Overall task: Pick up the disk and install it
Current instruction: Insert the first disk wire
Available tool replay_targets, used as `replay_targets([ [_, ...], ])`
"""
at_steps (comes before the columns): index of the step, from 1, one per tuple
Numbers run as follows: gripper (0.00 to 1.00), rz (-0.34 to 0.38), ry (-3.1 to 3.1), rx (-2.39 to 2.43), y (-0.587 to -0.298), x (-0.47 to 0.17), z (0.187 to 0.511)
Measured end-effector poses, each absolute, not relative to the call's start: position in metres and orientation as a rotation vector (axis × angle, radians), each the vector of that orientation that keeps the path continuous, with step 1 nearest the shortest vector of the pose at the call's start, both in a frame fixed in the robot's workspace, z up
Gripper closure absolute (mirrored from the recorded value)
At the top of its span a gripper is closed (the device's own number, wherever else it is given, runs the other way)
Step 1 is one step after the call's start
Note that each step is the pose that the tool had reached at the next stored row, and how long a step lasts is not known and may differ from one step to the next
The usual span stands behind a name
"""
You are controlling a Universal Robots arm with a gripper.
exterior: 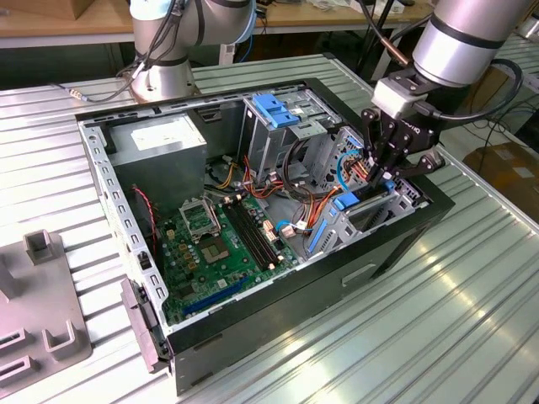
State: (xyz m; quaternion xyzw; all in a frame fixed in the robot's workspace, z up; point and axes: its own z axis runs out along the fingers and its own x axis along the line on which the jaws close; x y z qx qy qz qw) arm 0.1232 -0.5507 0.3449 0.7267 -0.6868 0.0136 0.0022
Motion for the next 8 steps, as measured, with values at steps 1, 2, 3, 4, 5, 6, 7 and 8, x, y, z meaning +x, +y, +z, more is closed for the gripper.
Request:
replay_targets([
  [1, 0.83, 0.043, -2.156, 2.279, -0.5507, 0.1232, 0.3450],
  [2, 0.83, 0.043, -2.157, 2.278, -0.5507, 0.1232, 0.3449],
  [3, 0.83, 0.043, -2.157, 2.277, -0.5507, 0.1232, 0.3450],
  [4, 0.83, 0.043, -2.158, 2.277, -0.5507, 0.1232, 0.3450],
  [5, 0.83, 0.043, -2.158, 2.276, -0.5507, 0.1232, 0.3448],
  [6, 0.83, 0.043, -2.159, 2.276, -0.5507, 0.1232, 0.3443],
  [7, 0.83, 0.043, -2.159, 2.276, -0.5508, 0.1232, 0.3433],
  [8, 0.83, 0.043, -2.159, 2.275, -0.5509, 0.1232, 0.3426],
])
